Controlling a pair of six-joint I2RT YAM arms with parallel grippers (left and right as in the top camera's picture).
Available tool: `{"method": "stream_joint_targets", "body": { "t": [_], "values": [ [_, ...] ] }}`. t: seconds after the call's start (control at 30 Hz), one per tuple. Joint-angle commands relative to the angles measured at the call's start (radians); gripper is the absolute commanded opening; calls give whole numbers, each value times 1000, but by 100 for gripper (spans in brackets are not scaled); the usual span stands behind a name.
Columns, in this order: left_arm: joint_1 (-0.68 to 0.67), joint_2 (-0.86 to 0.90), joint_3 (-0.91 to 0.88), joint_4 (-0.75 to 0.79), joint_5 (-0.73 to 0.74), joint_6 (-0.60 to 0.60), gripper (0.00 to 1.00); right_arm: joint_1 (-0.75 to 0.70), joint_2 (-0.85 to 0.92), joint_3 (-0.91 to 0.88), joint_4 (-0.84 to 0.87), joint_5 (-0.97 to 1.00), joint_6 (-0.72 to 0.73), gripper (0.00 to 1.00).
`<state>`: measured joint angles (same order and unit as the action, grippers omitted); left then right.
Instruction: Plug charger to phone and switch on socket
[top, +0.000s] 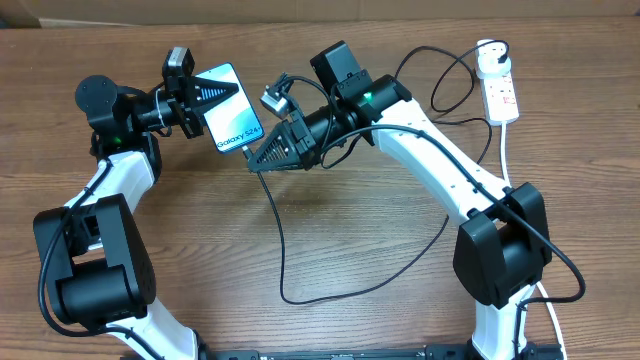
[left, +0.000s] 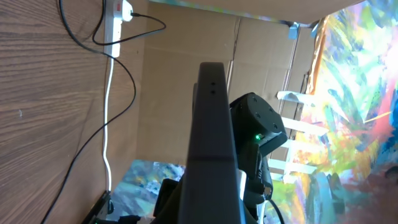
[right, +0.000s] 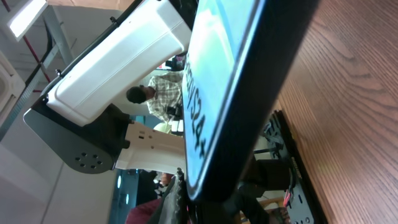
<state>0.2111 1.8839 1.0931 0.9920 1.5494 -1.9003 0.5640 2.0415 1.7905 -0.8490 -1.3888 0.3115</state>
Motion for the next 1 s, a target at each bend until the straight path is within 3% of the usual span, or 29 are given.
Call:
{"method": "stream_joint_targets", "body": {
  "t": [0.0,0.97],
  "values": [
    [5,-8,17,8,-11,32,4,5,6,-4,3,-26,-2,4],
    [5,-8,17,8,-8,35,4,5,32,-4,13,-26,6,4]
  ]
}}
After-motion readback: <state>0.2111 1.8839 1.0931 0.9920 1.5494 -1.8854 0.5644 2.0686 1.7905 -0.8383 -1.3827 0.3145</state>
